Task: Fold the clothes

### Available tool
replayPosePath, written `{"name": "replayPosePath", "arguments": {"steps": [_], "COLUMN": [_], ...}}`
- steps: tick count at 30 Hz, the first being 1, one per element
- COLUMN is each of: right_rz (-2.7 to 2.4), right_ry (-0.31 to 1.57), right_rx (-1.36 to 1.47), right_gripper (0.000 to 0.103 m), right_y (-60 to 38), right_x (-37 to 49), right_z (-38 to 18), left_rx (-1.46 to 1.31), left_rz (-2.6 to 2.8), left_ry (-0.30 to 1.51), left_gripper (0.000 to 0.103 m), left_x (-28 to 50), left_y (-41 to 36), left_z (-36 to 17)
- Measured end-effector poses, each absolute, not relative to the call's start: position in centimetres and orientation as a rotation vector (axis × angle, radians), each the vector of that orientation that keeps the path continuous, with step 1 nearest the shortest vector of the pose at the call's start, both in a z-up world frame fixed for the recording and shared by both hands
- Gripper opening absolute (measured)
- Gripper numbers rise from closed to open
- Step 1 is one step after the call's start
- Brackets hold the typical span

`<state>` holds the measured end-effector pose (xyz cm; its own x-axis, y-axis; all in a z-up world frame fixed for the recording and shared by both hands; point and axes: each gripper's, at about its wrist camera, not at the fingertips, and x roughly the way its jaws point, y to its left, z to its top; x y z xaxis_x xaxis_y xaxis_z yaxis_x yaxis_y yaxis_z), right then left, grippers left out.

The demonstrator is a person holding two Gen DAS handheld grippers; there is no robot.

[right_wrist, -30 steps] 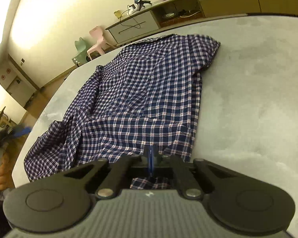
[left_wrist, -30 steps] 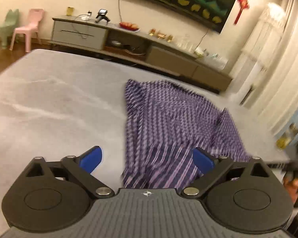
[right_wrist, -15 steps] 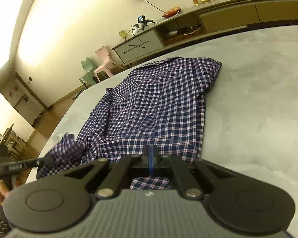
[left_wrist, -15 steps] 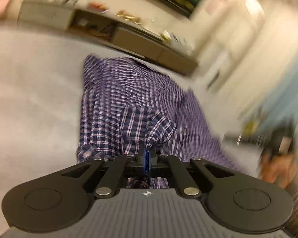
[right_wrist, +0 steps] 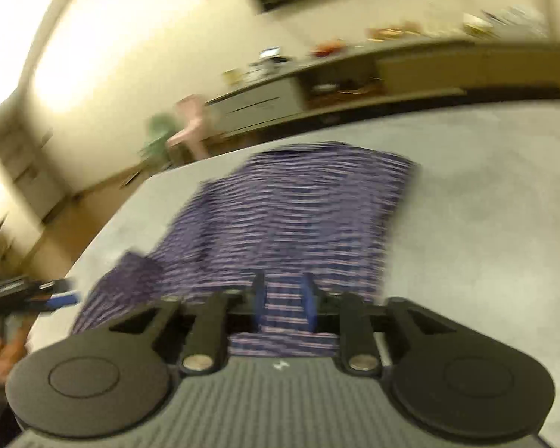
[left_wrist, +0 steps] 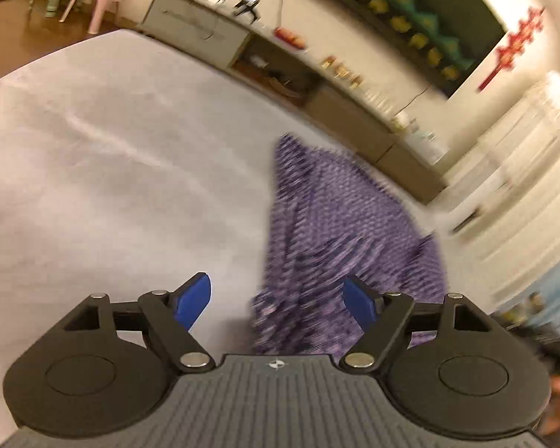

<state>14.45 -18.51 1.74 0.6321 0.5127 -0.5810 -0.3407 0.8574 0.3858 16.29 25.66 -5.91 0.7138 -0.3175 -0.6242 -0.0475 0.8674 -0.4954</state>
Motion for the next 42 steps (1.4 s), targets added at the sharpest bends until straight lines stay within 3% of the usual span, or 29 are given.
{"name": "replayPosePath", "arguments": {"steps": [1,2,7,10,11,12,13,14,15,18,20,25,27,29,35,40,41,42], "right_rz": [0.555,0.616,0.772,0.805,0.829,0.853,0.892,0.935,0.968,1.024,1.052,0.947,0.817,0.757,0.550,0.417,0.378,0.374], "right_ry": [0.745,0.749,0.730,0.775,0.803,0.830,0.882,0.932,0.927,0.907,0.879,0.915,0.991,0.969,0.805,0.962,0.970,0.945], "right_rx": [0.192,0.111,-0.276,-0.403,-0.422,-0.440,-0.434,-0.405,-0.388,-0.324,-0.243,-0.152,-0.196,-0.115,0.090,0.027,0.009,0.051], "right_gripper": [0.050,0.058,0.069,0.068,0.060,0.048,0.010,0.004,0.004,0.003,0.003,0.005,0.011,0.025,0.033,0.033,0.034,0.034], "right_y": [-16.8,-14.3,-1.4,4.7,5.8,6.8,7.4,7.5,7.4,6.5,5.5,5.5,5.0,1.9,-12.5,-16.9,-17.2,-17.9], "right_x": [14.0,13.8,15.1,18.9,19.9,21.0,22.1,22.9,23.2,23.6,23.9,25.9,26.5,25.8,17.1,12.7,12.3,11.5], "right_z": [2.6,3.3,4.8,3.1,2.3,1.6,1.0,0.6,0.8,1.8,3.1,1.9,0.3,1.3,5.6,-1.6,-2.7,-2.8], "left_rx": [-0.493,-0.476,-0.417,-0.379,-0.363,-0.342,-0.326,-0.311,-0.306,-0.348,-0.462,-0.622,-0.600,-0.591,-0.639,-0.642,-0.604,-0.566], "left_rz": [-0.177,-0.204,-0.322,-0.361,-0.375,-0.392,-0.404,-0.412,-0.430,-0.517,-0.604,-0.485,-0.468,-0.447,-0.368,-0.284,-0.273,-0.263], "left_ry": [0.787,0.787,0.800,0.811,0.808,0.804,0.806,0.809,0.808,0.775,0.725,0.865,0.867,0.861,0.815,0.786,0.763,0.740], "left_gripper": [0.079,0.079,0.081,0.081,0.079,0.070,0.057,0.034,0.022,0.008,0.005,0.004,0.004,0.004,0.004,0.004,0.011,0.026], "left_x": [16.2,16.1,16.3,16.9,17.1,17.3,17.6,18.0,18.4,19.0,19.5,22.0,21.9,21.5,20.7,18.3,17.6,16.8], "left_y": [25.4,25.0,23.4,22.7,22.3,22.1,21.8,21.5,21.4,21.8,22.9,25.3,25.0,24.9,25.3,26.2,26.1,25.9], "left_z": [-5.8,-5.7,-6.2,-7.0,-7.2,-7.4,-7.7,-8.1,-8.4,-8.4,-8.4,-12.7,-12.5,-12.1,-11.1,-9.6,-8.7,-7.9]}}
